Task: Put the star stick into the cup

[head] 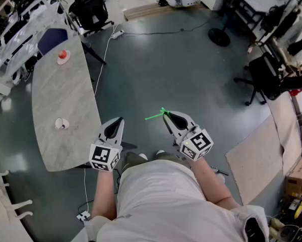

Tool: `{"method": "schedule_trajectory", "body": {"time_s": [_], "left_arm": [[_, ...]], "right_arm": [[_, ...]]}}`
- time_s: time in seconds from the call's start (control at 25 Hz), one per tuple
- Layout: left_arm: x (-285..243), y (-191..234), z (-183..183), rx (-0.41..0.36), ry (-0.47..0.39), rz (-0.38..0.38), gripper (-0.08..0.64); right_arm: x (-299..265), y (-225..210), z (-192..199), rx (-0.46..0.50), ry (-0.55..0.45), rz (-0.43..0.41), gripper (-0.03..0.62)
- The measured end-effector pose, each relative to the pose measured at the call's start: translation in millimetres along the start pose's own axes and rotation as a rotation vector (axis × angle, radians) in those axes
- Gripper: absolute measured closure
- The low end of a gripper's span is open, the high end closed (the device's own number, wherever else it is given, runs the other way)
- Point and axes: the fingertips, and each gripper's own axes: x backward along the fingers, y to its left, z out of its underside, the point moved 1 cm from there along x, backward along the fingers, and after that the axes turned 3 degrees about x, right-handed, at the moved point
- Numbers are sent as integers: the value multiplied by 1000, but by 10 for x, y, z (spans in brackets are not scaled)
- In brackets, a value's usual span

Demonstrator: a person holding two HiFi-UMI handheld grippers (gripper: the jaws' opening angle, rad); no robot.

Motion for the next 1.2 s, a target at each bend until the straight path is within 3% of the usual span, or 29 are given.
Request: {"method": "schedule_trajectory", "body": {"time_s": [0.12, 0.36, 0.68, 0.8, 1.04, 1.2], "left_arm": [[-42, -72, -1, -2, 9, 8, 558], [-56, -178, 37, -5, 44, 4, 558], [-257, 207, 65, 25, 57, -34, 558], [-377, 487, 58, 50, 49, -46, 558], [-695, 1440, 101, 126, 40, -108, 558], [-711, 1984, 217, 176, 34, -162, 558]], "right_arm": [[40, 7, 7, 22, -1, -11, 569], [109, -78, 93, -39, 0, -21, 569], [-201, -419, 173, -74, 45, 6, 569], [-499, -540, 159, -77, 73, -1, 569], [-1479, -809, 88, -48, 149, -48, 569], [-2173, -777, 60, -26, 195, -125, 569]]}}
